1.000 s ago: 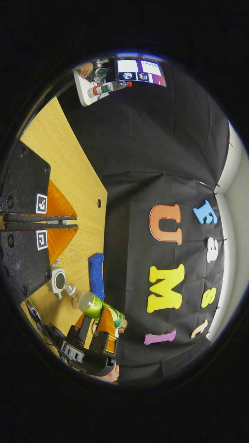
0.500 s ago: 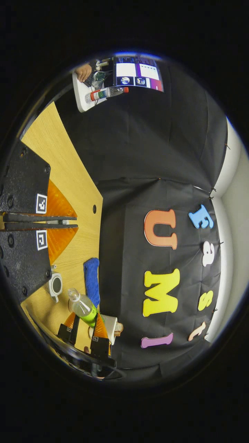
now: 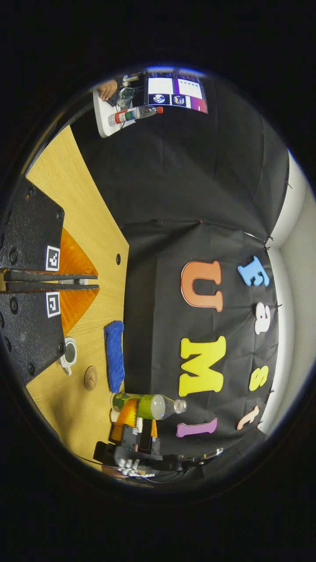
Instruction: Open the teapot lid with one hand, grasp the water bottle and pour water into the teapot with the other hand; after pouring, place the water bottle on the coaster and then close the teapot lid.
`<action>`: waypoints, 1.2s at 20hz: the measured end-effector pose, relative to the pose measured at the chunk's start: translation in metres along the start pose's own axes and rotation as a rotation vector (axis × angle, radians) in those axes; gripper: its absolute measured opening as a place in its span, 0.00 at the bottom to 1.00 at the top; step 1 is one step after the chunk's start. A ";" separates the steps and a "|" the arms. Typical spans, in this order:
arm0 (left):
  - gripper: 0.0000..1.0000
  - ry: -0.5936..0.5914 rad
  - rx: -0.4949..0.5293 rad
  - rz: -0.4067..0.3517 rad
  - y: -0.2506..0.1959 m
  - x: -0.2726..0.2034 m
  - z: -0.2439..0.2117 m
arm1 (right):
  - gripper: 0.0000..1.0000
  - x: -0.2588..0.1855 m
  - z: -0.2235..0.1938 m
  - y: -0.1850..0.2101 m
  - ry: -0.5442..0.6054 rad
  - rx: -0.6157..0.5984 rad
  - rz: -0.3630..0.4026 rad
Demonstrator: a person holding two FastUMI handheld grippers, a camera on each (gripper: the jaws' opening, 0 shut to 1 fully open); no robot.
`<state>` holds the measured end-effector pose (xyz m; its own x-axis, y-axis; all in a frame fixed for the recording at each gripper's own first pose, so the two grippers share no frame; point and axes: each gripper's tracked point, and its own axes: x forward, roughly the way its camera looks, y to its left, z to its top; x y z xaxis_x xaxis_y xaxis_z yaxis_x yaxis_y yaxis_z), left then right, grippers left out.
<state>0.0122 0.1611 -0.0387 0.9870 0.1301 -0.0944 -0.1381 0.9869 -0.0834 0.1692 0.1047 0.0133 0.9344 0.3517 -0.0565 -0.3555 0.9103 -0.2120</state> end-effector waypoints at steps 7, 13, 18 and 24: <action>0.03 -0.014 0.003 -0.009 -0.004 0.000 0.003 | 0.71 0.051 -0.069 -0.021 0.131 0.289 -0.040; 0.03 0.004 0.002 -0.014 -0.006 0.002 -0.004 | 0.71 0.074 -0.108 -0.010 0.213 0.325 -0.040; 0.03 0.009 0.003 -0.006 -0.005 0.005 -0.006 | 0.71 0.076 -0.113 -0.005 0.212 0.327 -0.044; 0.04 0.007 0.002 -0.028 -0.024 0.005 -0.006 | 0.76 0.076 -0.113 -0.005 0.205 0.314 -0.051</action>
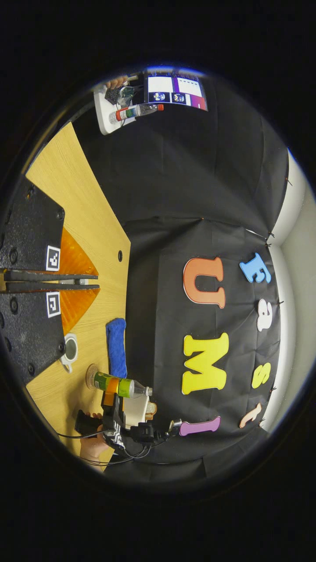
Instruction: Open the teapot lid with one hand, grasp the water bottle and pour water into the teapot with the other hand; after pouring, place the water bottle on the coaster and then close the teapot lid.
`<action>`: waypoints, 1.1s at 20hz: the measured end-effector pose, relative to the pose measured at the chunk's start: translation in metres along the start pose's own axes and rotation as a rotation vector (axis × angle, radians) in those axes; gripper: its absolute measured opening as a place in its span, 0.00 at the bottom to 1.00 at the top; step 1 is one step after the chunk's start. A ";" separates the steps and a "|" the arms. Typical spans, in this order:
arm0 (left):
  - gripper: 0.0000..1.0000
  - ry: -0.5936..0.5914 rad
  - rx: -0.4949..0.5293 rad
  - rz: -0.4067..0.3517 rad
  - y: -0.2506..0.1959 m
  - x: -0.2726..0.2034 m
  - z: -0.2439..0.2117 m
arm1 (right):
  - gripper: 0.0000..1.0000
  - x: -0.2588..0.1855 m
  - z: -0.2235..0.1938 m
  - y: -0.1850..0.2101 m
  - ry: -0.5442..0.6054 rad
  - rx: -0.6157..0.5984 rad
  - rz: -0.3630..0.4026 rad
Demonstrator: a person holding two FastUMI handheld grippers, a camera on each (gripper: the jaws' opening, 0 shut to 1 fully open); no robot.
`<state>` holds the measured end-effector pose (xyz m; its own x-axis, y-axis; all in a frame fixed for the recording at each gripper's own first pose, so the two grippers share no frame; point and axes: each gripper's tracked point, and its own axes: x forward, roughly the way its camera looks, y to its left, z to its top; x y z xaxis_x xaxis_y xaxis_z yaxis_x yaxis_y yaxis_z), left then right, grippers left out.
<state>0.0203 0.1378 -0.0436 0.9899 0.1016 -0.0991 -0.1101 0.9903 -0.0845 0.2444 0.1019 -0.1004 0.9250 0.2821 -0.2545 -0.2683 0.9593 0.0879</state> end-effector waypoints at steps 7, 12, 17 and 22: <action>0.04 0.017 0.003 -0.111 -0.061 0.019 -0.006 | 0.96 -0.089 0.044 -0.019 -0.144 0.036 -0.043; 0.04 0.038 0.014 -0.176 -0.095 0.041 -0.021 | 0.97 -0.173 0.042 -0.053 -0.216 -0.011 -0.150; 0.04 0.054 0.040 -0.188 -0.111 0.051 -0.044 | 0.98 -0.223 0.020 -0.073 -0.240 0.005 -0.246; 0.04 0.075 0.012 -0.176 -0.112 0.059 -0.055 | 0.97 -0.232 0.016 -0.076 -0.238 -0.003 -0.249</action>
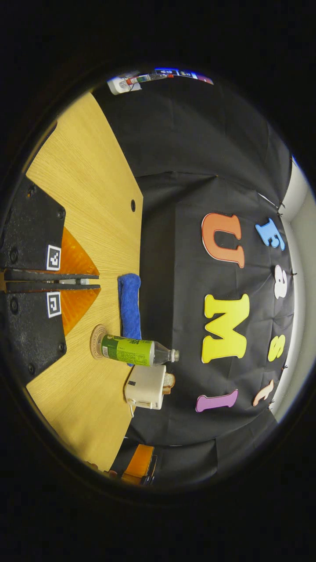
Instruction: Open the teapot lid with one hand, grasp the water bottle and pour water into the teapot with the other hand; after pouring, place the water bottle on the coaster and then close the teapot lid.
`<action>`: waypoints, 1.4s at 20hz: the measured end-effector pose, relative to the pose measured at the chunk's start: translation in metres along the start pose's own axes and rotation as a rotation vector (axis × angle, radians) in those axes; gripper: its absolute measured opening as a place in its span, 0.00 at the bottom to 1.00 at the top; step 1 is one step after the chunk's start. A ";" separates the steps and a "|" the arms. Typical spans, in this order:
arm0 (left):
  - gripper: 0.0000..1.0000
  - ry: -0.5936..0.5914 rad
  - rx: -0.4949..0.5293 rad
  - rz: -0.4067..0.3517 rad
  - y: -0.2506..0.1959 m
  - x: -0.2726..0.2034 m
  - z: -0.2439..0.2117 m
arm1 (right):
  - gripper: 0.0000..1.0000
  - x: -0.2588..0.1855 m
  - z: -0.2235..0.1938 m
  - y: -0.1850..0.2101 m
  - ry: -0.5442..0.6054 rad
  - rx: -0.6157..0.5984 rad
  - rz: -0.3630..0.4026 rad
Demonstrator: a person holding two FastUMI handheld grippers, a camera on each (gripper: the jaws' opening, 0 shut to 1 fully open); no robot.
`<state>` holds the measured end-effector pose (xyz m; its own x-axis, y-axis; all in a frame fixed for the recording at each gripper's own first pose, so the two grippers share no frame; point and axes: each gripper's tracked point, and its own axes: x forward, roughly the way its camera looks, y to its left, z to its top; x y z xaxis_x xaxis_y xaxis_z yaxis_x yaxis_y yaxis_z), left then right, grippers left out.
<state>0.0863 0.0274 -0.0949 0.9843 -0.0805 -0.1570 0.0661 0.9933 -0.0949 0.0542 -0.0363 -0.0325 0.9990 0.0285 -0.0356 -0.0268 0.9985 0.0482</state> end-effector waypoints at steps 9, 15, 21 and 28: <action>0.04 0.011 -0.010 0.003 -0.003 0.000 -0.005 | 0.98 0.002 -0.009 -0.003 0.007 0.004 0.003; 0.05 0.013 -0.001 0.020 -0.001 -0.004 -0.007 | 0.98 -0.003 -0.008 -0.006 -0.007 -0.005 0.002; 0.06 0.018 -0.001 0.030 -0.001 -0.003 -0.007 | 0.97 -0.006 -0.010 -0.006 -0.005 0.008 0.010; 0.08 0.051 -0.013 0.037 -0.002 -0.005 -0.016 | 0.97 -0.007 -0.010 -0.007 -0.005 0.016 0.013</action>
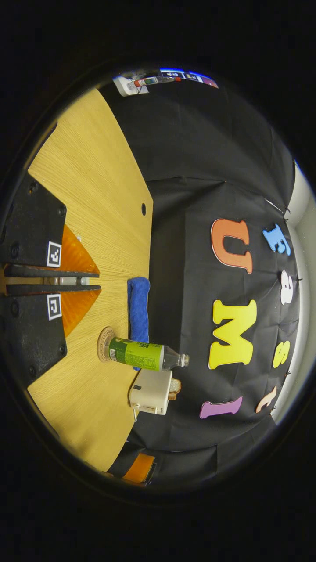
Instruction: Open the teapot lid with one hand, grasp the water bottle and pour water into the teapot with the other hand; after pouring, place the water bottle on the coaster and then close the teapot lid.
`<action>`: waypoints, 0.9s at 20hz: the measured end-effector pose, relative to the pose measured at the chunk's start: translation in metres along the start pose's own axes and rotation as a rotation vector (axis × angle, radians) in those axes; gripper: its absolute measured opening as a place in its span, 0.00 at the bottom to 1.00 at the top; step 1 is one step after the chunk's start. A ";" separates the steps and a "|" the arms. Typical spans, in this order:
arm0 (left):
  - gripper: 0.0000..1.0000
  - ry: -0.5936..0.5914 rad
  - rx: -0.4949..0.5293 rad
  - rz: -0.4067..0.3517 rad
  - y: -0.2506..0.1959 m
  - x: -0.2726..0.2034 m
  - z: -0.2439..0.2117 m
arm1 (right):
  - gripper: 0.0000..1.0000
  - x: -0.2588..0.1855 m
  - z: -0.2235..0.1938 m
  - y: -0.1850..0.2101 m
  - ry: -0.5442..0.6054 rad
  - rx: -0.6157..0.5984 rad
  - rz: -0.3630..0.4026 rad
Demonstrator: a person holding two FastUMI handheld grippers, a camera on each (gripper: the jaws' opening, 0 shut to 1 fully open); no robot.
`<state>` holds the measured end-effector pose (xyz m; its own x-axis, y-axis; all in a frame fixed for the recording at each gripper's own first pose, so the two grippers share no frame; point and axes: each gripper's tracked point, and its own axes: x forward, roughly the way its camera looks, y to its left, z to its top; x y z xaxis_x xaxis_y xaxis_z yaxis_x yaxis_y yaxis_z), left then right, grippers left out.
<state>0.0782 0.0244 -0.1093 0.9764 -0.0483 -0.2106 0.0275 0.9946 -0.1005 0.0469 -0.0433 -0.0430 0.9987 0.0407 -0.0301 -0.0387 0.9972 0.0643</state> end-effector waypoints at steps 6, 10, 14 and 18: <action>0.66 -0.056 0.034 0.064 0.011 -0.012 0.023 | 0.98 0.000 -0.002 0.000 -0.005 0.014 -0.004; 0.98 -0.119 0.046 0.062 0.001 -0.037 0.055 | 0.97 -0.005 -0.001 0.001 -0.008 0.026 -0.023; 0.97 -0.190 0.090 0.028 -0.027 -0.067 0.086 | 0.98 -0.019 0.015 0.007 -0.032 0.031 -0.025; 0.96 -0.212 0.056 -0.009 -0.048 -0.086 0.095 | 0.97 -0.038 0.032 0.012 -0.064 0.007 -0.031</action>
<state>0.0130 -0.0101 0.0057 0.9991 -0.0425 -0.0006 0.0424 0.9980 -0.0459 0.0092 -0.0350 -0.0087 0.9995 0.0051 0.0319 -0.0074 0.9975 0.0709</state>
